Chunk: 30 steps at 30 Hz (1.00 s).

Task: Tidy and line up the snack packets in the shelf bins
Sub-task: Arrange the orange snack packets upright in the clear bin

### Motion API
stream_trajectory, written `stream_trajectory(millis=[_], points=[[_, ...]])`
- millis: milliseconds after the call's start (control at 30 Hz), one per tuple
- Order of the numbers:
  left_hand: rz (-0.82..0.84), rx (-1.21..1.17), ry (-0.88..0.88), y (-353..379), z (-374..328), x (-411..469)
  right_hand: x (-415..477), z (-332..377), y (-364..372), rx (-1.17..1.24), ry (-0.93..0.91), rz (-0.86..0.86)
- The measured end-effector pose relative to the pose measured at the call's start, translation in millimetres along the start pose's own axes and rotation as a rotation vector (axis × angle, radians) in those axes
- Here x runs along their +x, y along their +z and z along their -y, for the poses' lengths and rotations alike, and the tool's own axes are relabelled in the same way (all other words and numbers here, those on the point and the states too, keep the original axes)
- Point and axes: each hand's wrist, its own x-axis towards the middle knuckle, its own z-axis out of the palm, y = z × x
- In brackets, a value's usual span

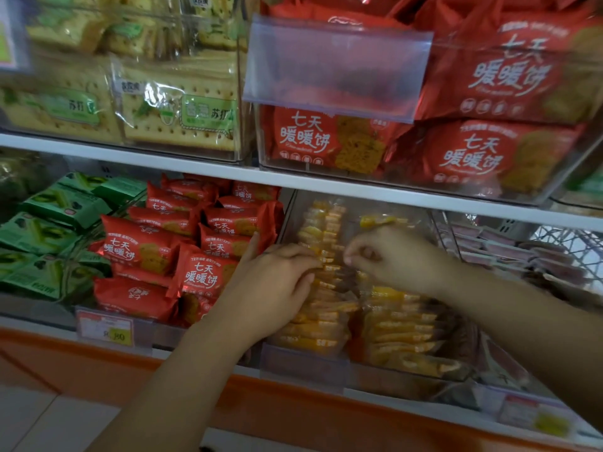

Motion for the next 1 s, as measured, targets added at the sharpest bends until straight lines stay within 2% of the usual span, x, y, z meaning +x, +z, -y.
stream_trajectory(millis=[100,200,367,567,700,867,1000], points=[[-0.052,-0.061,0.021,-5.2,-5.9,-15.7,-31.5,12.4,3.0,-0.024,-0.053,0.075],[-0.023,-0.030,-0.015,-4.7,-9.0,-27.2,-39.6,17.6,9.8,-0.076,-0.062,0.108],[-0.007,-0.033,-0.093,0.0,-15.6,-39.9,-30.9,25.1,18.5,-0.156,-0.050,0.056],[0.021,-0.029,-0.139,0.7,-21.6,-54.5,-36.2,32.5,15.5,-0.198,-0.011,0.079],[-0.015,-0.071,-0.123,0.8,-21.9,-61.5,-36.6,35.0,19.3,-0.301,-0.069,0.006],[-0.015,-0.059,-0.097,0.7,-17.8,-63.9,-39.8,35.7,19.3,-0.121,-0.025,-0.045],[-0.066,-0.087,-0.094,0.0,-11.1,-63.7,-42.5,36.6,20.2,-0.075,-0.048,-0.100]])
